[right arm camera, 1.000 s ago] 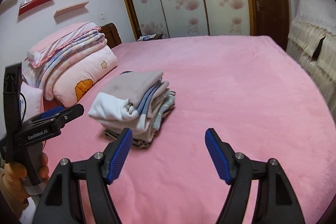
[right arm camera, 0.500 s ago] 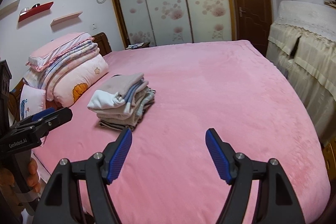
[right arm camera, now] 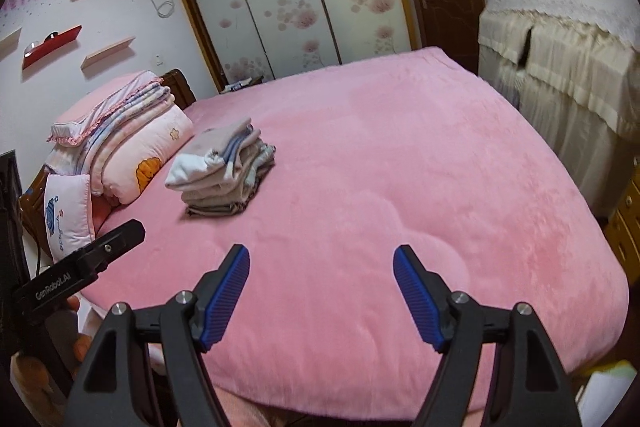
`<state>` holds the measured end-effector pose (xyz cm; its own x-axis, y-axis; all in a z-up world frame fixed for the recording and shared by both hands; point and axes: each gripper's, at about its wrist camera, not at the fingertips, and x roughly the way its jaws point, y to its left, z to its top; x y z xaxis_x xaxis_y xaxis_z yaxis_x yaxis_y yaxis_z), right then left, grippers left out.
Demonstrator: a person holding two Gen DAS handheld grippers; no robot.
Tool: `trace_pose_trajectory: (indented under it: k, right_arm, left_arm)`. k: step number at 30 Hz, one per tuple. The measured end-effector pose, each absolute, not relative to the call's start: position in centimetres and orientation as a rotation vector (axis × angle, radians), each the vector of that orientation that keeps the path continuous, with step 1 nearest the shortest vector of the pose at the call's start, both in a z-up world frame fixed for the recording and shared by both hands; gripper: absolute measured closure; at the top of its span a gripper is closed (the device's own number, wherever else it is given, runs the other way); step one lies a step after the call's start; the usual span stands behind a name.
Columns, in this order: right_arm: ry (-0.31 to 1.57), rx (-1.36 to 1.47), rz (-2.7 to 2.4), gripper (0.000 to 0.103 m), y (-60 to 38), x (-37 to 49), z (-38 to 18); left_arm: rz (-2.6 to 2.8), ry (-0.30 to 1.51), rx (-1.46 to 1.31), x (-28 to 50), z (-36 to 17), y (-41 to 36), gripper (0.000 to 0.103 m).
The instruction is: Fold small clothes
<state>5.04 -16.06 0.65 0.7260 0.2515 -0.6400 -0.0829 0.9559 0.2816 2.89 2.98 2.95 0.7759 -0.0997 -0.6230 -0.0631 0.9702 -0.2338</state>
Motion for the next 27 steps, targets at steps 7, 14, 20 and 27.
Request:
trace_pose_trajectory:
  k: [7, 14, 20, 27]
  right_arm:
    - [0.742, 0.25, 0.185, 0.027, -16.9, 2.7, 0.2]
    - [0.7, 0.169, 0.183, 0.027, -16.2, 1.3, 0.9]
    - [0.694, 0.154, 0.191, 0.027, -16.0, 1.0, 0.9]
    - [0.687, 0.138, 0.173, 0.027, -15.8, 1.2, 0.9]
  left_arm:
    - [0.003, 0.704, -0.181, 0.6, 2.3, 0.4, 0.0]
    - [0.003, 0.72, -0.145, 0.2, 2.4, -1.0, 0.0]
    - [0.013, 0.716, -0.125, -0.3, 2.6, -2.0, 0.0]
    - [0.022, 0.729, -0.12, -0.2, 2.5, -2.1, 0.001]
